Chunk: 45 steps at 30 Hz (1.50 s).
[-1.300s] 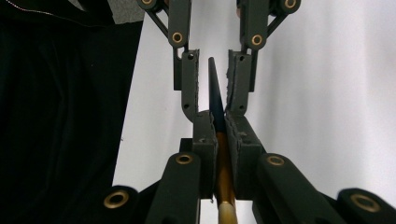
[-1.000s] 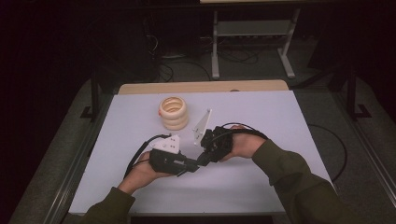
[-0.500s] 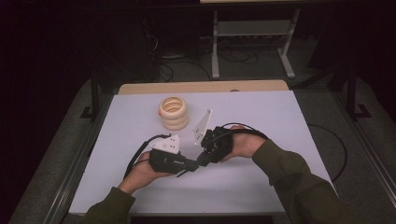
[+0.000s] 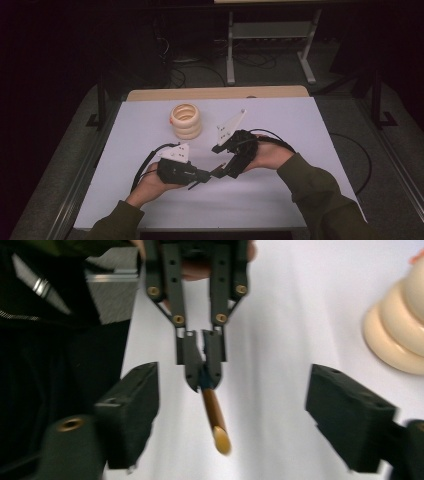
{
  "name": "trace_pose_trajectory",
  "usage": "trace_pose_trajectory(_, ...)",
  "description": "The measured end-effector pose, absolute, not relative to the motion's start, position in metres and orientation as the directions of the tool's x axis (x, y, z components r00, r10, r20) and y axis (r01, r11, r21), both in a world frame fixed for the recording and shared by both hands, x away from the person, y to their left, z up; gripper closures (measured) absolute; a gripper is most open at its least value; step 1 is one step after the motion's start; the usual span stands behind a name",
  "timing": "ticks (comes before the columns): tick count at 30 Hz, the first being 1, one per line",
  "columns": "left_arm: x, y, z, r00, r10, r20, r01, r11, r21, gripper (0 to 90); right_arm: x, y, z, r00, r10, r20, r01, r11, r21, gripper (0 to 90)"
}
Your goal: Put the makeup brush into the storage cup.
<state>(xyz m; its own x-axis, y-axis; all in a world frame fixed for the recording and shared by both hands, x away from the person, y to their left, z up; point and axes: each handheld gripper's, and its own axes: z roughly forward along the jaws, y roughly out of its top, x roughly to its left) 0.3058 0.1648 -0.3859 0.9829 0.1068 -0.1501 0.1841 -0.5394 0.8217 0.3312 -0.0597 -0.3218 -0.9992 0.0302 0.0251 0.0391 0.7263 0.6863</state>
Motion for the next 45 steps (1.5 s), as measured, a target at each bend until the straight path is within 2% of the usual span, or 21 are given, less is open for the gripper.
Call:
trace_pose_trajectory(4, 0.306, 0.167, -0.387, 0.981, 0.114, -0.155, 0.192, -0.538, 0.82, 83.9, 0.331, -0.069, -0.328, -0.996, 0.089, 0.025, 0.08, 0.695, 0.715, 13.0)
trace_pose_trajectory(16, 0.307, 0.176, -0.386, 0.979, 0.132, -0.153, 0.2, -0.521, 0.83, 83.9, 0.322, -0.093, -0.342, -0.98, 0.196, 0.034, 0.151, 0.625, 0.766, 5.2)
trace_pose_trajectory(26, 0.31, 0.183, -0.385, 0.977, 0.153, -0.15, 0.208, -0.508, 0.836, 83.8, 0.315, -0.119, -0.36, -0.951, 0.307, 0.043, 0.218, 0.564, 0.796, 5.7)
trace_pose_trajectory(30, 0.311, 0.187, -0.383, 0.974, 0.171, -0.15, 0.216, -0.495, 0.842, 83.8, 0.311, -0.13, -0.37, -0.918, 0.387, 0.082, 0.288, 0.512, 0.809, 5.7)
trace_pose_trajectory(45, 0.321, 0.201, -0.38, 0.949, 0.282, -0.14, 0.255, -0.427, 0.868, 83.8, 0.302, -0.168, -0.394, -0.831, 0.553, 0.065, 0.339, 0.41, 0.847, 5.7)
